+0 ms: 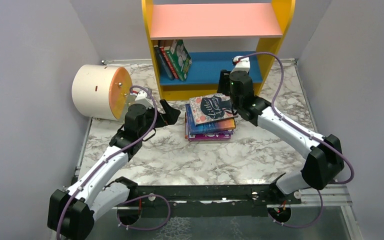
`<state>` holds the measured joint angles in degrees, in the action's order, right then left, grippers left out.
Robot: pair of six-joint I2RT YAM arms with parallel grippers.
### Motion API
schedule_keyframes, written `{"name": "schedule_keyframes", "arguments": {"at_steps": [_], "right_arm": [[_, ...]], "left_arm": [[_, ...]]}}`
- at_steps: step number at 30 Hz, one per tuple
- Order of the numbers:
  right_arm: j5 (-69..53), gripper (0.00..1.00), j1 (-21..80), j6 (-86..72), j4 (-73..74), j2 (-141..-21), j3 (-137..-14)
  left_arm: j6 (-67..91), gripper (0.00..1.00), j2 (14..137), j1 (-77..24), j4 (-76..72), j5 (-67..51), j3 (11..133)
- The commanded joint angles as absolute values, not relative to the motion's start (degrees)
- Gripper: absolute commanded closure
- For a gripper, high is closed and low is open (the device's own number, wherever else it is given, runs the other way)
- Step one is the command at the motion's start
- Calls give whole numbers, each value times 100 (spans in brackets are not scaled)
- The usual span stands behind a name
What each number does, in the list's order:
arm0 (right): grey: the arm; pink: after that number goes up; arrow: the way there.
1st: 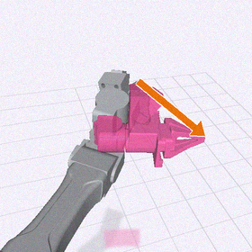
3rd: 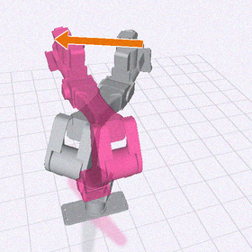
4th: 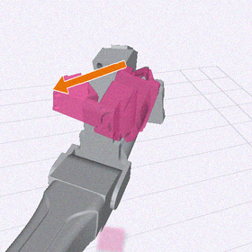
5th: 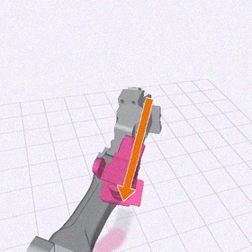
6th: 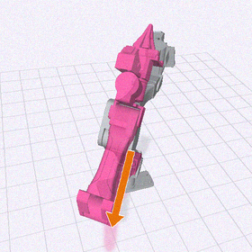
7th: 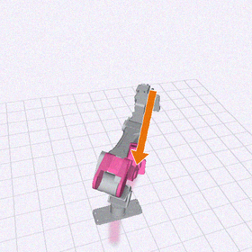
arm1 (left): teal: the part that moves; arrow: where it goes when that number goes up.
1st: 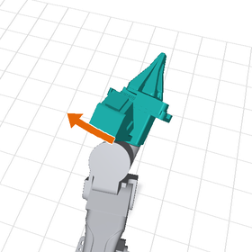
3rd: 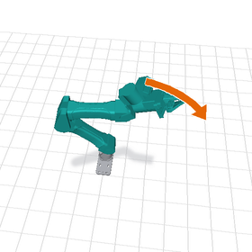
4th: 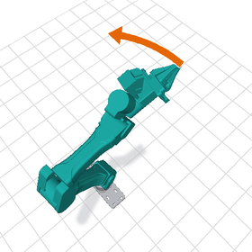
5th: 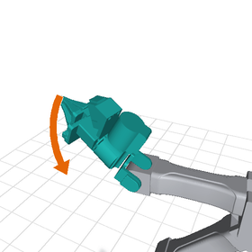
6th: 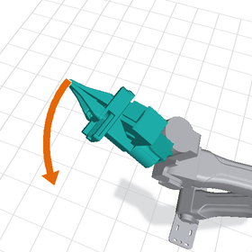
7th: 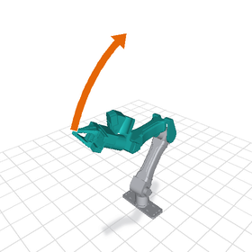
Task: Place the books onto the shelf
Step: Adjust the book on the shelf.
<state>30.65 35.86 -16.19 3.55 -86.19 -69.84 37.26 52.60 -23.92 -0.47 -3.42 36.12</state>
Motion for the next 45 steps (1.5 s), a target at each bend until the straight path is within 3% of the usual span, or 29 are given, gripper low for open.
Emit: {"name": "schedule_keyframes", "arguments": {"at_steps": [1, 16, 32, 45], "right_arm": [[2548, 41, 3410, -2203, 936, -8191, -6447], [1494, 41, 3165, -1762, -491, -8157, -5818], [1836, 41, 3159, -904, -765, -11387, -8813], [1525, 42, 3164, -620, -1256, -12959, -10327]], "left_arm": [[3956, 4, 5451, -2555, -719, -879, 3562], [4084, 4, 5685, -2839, -960, -712, 3527], [3686, 1, 5011, -2837, -264, 338, 3577], [3420, 1, 4601, -2815, 147, 762, 3509]]}}
